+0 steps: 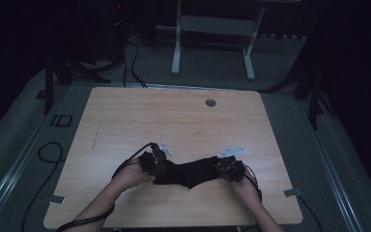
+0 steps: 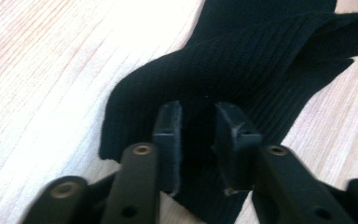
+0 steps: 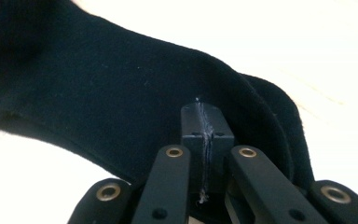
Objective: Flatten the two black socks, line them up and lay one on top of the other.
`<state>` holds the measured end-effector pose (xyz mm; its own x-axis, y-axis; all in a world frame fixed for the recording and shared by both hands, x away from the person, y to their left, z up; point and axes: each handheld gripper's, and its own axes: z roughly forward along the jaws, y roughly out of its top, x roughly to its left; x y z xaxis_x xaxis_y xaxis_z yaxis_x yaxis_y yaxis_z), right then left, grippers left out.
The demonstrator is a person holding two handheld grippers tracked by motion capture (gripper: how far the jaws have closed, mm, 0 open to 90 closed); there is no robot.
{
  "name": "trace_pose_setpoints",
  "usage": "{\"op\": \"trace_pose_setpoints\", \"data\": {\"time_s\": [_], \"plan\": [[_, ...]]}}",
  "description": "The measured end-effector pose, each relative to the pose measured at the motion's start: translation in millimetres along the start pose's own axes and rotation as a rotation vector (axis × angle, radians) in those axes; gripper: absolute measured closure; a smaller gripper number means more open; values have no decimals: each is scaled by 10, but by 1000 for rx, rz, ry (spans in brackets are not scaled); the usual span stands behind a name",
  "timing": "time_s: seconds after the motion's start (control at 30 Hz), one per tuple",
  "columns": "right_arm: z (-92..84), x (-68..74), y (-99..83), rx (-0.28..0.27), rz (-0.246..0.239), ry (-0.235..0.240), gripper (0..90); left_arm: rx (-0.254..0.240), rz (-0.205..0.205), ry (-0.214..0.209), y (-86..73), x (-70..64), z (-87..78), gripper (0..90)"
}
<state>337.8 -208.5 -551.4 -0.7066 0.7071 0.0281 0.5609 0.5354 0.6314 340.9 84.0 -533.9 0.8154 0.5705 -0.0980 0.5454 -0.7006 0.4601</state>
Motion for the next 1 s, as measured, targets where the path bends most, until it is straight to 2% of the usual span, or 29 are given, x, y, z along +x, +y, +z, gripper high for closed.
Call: {"op": "trace_pose_setpoints", "data": {"time_s": [0.07,0.27,0.37,0.43,0.47,0.5,0.53,0.57,0.6,0.67,0.73,0.83,0.9,0.93,0.97,1.0], "plan": [[7,-7,5,-3,-1,0,889,-5,-3,-12,-31,8,-24,866],[5,6,-8,-10,-2,-9,891,-62,-17,-19,-174,-49,-217,893],[6,13,-3,-8,-6,-14,892,-80,-51,-29,-277,-67,-295,894],[6,9,-2,-7,2,-10,892,-90,-68,-84,-345,-84,-348,894],[5,7,-3,-7,3,-9,892,-102,-72,-81,-373,-105,-371,894],[5,8,-4,-7,6,-9,892,-89,-74,-92,-393,-120,-379,894],[6,8,-5,-8,4,-10,892,-78,-54,-91,-412,-143,-376,893],[6,8,-3,-8,3,-10,892,-72,-58,-103,-429,-154,-362,893],[7,9,-1,-6,3,-10,893,-60,-67,-141,-445,-157,-334,892],[7,8,1,-4,7,-9,892,-37,-69,-130,-471,-183,-266,888],[6,8,-3,-6,7,-10,892,-34,-78,-148,-486,-176,-218,869],[3,0,-1,-4,13,-2,868,-77,-103,-145,-462,-130,-284,792],[-22,-7,17,0,11,28,782,-114,-99,-95,-422,-117,-377,722],[-22,-7,17,0,11,28,782,-114,-99,-95,-422,-117,-377,693],[-50,-6,26,-9,10,32,760,-133,-103,-82,-396,-119,-416,693],[-89,-4,38,-24,15,36,752,-155,-109,-64,-360,-126,-454,657]]}}
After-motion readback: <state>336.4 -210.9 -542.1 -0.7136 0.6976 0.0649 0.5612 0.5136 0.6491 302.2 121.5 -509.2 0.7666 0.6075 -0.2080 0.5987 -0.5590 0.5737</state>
